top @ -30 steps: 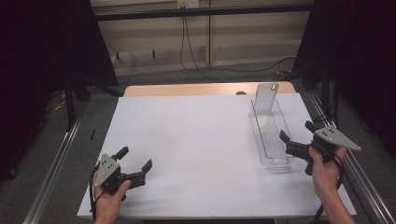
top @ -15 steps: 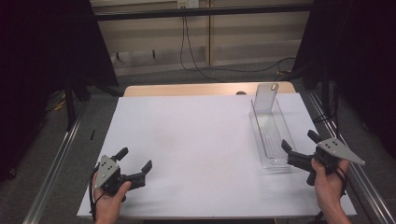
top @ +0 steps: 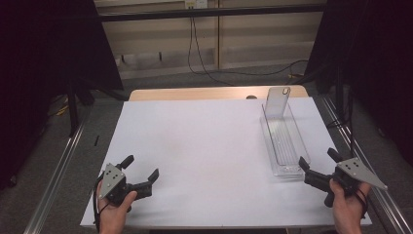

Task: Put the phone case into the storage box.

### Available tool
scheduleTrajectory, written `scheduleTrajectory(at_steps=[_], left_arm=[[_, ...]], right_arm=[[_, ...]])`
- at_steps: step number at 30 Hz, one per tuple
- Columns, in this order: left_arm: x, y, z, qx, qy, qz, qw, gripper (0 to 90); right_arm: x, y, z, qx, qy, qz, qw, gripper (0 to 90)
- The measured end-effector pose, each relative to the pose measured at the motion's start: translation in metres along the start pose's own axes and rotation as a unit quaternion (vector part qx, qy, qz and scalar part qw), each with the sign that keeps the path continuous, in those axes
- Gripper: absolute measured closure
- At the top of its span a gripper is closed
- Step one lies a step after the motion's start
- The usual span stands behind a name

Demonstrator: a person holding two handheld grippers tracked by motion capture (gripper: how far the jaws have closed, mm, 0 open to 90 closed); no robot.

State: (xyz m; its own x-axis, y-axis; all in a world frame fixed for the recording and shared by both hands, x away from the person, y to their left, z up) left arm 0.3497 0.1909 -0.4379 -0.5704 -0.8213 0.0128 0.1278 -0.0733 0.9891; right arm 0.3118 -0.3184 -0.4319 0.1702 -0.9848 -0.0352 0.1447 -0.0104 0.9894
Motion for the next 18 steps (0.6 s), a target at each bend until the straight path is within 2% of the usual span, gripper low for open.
scheduleTrajectory(at_steps=[8, 12, 16, 18], left_arm=[[-0.002, -0.001, 0.003, -0.001, 0.007, 0.006, 1.0000, 3.0], [-0.004, -0.002, 0.004, -0.004, 0.012, 0.005, 0.9999, 3.0], [-0.004, -0.004, 0.004, -0.006, 0.016, 0.010, 0.9998, 3.0], [-0.004, -0.005, 0.004, -0.009, 0.014, 0.009, 0.9998, 3.0]], right_arm=[[-0.001, -0.016, 0.009, -0.010, -0.013, -0.007, 0.9998, 2.5], [-0.001, -0.020, 0.017, -0.003, -0.022, -0.016, 0.9996, 2.2], [0.000, -0.022, 0.020, 0.000, -0.034, -0.001, 0.9994, 2.0], [-0.001, -0.023, 0.020, -0.002, -0.032, 0.007, 0.9995, 1.3]])
Point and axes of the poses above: each handheld gripper's, and its own axes: z roughly backward along the jaws, y roughly out of its top, x roughly to its right, the point moved 7 cm from there along -z, roughly forward along the jaws, and after that the axes turned 4 degrees about x, right-handed, at the moved point
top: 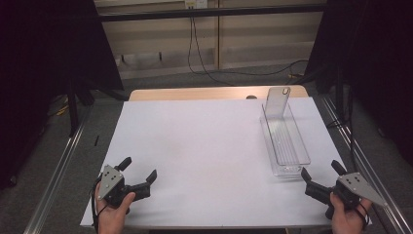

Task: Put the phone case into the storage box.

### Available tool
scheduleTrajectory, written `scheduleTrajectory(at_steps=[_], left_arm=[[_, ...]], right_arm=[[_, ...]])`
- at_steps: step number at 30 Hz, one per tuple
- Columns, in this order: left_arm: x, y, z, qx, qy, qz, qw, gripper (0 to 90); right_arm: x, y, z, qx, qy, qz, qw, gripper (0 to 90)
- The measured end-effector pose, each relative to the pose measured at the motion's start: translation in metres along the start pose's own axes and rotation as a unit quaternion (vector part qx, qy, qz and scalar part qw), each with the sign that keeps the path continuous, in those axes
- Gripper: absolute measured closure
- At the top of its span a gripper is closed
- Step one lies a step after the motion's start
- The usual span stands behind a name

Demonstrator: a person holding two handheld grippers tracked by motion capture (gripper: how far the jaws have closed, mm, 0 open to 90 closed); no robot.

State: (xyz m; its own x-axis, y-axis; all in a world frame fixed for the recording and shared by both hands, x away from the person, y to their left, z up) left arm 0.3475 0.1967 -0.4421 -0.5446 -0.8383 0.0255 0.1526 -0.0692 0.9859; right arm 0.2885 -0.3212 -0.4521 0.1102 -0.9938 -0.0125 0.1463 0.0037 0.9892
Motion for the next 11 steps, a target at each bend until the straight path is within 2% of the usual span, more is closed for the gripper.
scheduleTrajectory(at_steps=[4, 9, 11], left_arm=[[-0.0007, -0.0009, -0.0008, -0.005, -0.002, 0.000, 1.0000, 3.0], [-0.0017, -0.0017, -0.0028, -0.009, -0.001, 0.010, 0.9999, 2.9], [-0.0023, -0.0015, -0.0033, -0.011, -0.003, 0.008, 0.9999, 2.6]], right_arm=[[-0.0007, -0.0048, -0.0038, -0.011, -0.001, -0.005, 0.9999, 2.0], [-0.0001, -0.0024, -0.0040, -0.004, 0.003, -0.012, 0.9999, 1.6], [0.0004, -0.0015, -0.0038, 0.000, 0.003, -0.017, 0.9998, 1.5]])
Point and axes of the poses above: each handheld gripper's, and its own axes: z roughly backward along the jaws, y roughly out of its top, x roughly to its right, the point moved 7 cm from there along -z, roughly forward along the jaws, and after that the axes turned 4 degrees about x, right-handed, at the moved point
